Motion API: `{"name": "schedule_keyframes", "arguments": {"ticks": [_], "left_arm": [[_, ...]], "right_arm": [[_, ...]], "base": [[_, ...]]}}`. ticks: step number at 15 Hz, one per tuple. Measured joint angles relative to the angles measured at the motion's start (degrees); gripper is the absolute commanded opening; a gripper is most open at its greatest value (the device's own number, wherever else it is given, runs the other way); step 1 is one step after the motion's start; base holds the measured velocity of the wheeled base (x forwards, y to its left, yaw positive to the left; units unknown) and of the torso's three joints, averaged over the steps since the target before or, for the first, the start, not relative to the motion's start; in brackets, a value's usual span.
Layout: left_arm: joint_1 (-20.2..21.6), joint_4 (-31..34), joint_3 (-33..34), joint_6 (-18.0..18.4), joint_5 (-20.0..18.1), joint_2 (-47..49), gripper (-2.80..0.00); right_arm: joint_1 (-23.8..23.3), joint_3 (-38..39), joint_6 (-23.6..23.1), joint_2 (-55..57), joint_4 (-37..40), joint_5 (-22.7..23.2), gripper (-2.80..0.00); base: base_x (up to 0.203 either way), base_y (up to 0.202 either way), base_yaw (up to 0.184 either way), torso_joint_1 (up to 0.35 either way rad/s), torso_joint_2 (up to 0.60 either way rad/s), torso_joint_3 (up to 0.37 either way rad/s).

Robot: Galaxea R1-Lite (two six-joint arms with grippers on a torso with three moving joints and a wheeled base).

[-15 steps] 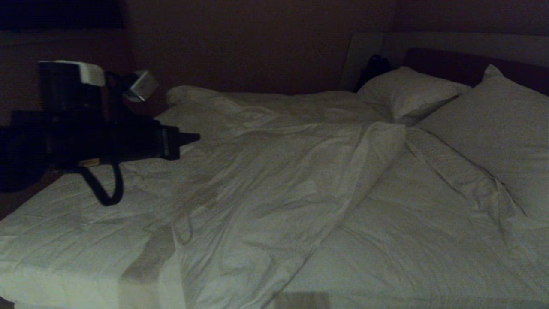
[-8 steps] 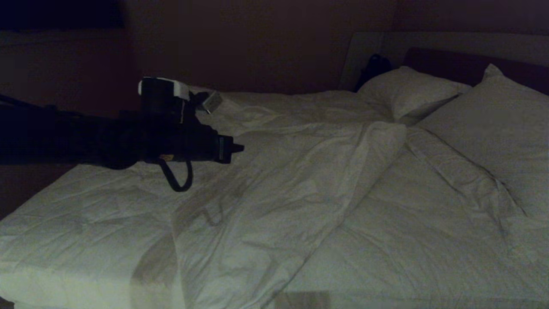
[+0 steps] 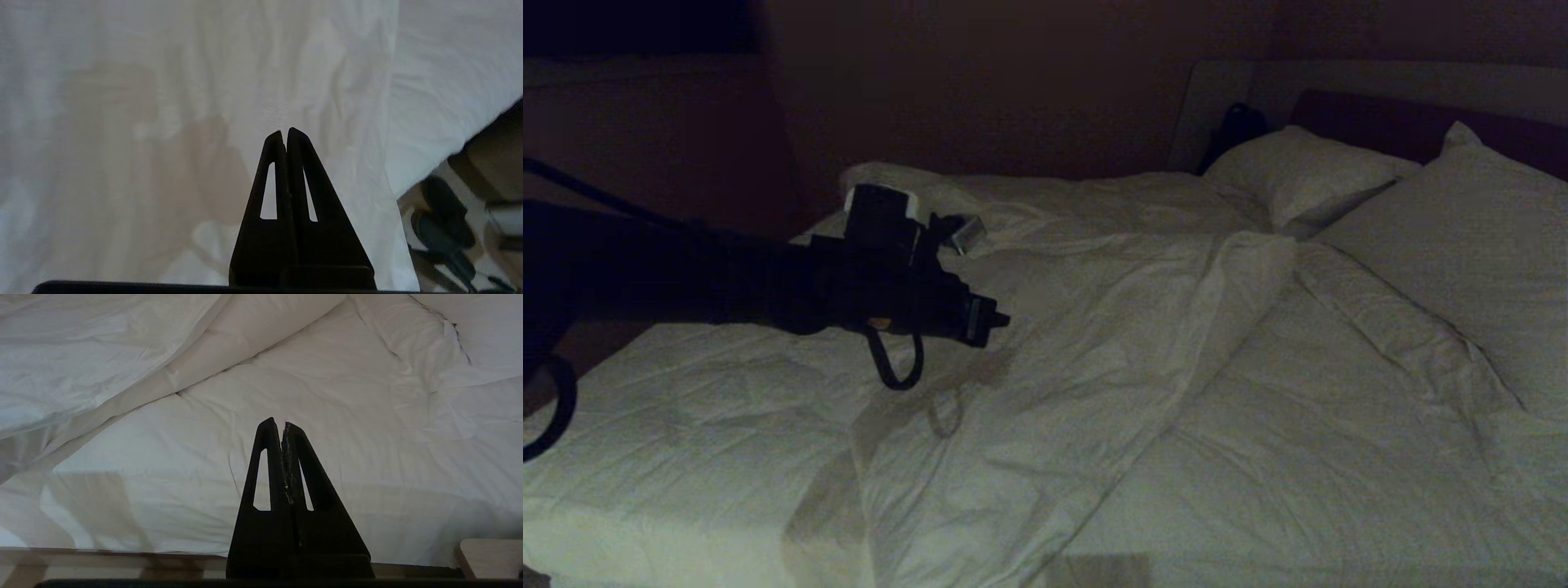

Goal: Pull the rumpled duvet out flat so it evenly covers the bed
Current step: Hold the folded corner of the quilt

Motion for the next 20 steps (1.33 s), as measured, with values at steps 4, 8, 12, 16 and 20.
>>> {"name": "schedule_keyframes", "arguments": {"ticks": [4, 8, 12, 16, 20], "left_arm": [[-1.10, -0.84, -0.05, 2.34, 1.63, 2.32, -2.80], [-1.66, -0.98, -1.08, 4.06, 5.51, 4.58, 0.00], [-1.71, -0.99, -1.70, 4.15, 8.67, 6.07, 0.00], [-1.75, -0.91, -2.62, 4.17, 11.26, 7.97, 0.00], [-1.86, -1.06, -4.80, 5.13, 12.91, 11.05, 0.00]], "right_arm": [[-0.02, 0.00, -0.02, 0.00, 0.00, 0.00, -2.80], [0.00, 0.00, -0.02, 0.00, 0.01, 0.02, -2.80], [0.00, 0.00, -0.02, 0.00, 0.00, -0.02, -2.80], [0.00, 0.00, -0.02, 0.00, 0.00, 0.01, -2.80], [0.00, 0.00, -0.02, 0.00, 0.00, 0.00, -2.80]], "base": [[0.000, 0.000, 0.000, 0.000, 0.00, 0.000], [0.000, 0.000, 0.000, 0.000, 0.00, 0.000], [0.000, 0.000, 0.000, 0.000, 0.00, 0.000], [0.000, 0.000, 0.000, 0.000, 0.00, 0.000], [0.000, 0.000, 0.000, 0.000, 0.00, 0.000]]}}
